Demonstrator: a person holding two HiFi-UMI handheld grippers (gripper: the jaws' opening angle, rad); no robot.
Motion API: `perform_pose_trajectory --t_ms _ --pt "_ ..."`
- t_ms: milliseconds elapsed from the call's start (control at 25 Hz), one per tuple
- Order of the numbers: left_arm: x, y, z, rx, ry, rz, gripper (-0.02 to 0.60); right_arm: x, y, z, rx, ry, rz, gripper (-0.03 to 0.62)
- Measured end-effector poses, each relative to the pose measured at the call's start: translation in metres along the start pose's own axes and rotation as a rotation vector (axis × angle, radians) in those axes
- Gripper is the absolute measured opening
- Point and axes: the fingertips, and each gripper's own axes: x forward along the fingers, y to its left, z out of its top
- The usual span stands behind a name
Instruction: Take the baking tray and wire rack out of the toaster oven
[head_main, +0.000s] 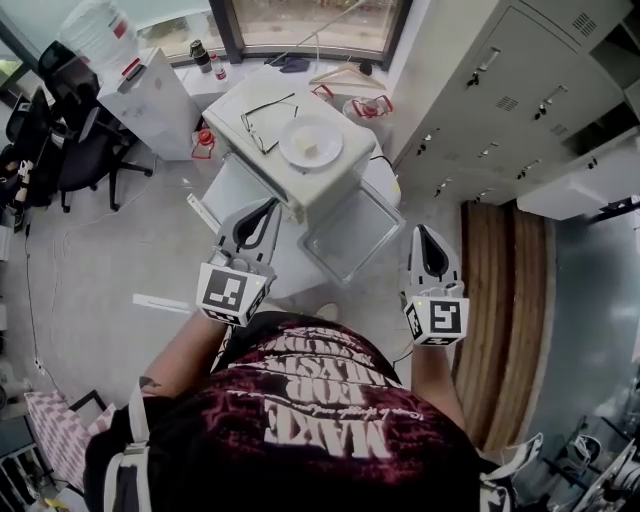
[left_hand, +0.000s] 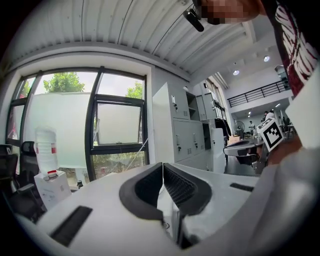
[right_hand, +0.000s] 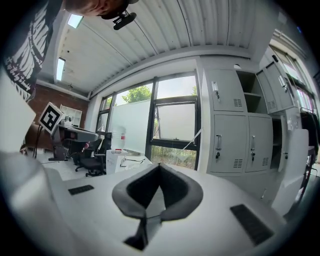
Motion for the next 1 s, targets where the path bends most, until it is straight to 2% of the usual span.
perform_pose_trajectory --t_ms 240,520,760,1000 --pt "-0.008 0.006 0.004 0.009 0.004 -0.003 0.009 -0.002 0.003 0.000 0.003 0.015 0.001 0.003" --pt "-0.016 0.035 -0.003 -0.016 0.017 -0.052 0.009 0.005 0.029 -0.011 0.033 0.070 -0.035 0.002" --pt "-0.031 0.100 -0.009 0.004 0.017 -0.058 0.009 0.031 0.070 -0.010 0.026 0.097 -0.072 0.002" --pt "-0.054 0.165 -0.022 -0.028 0.031 -0.049 0.009 0.043 0.119 -0.003 0.024 0.117 -0.112 0.002"
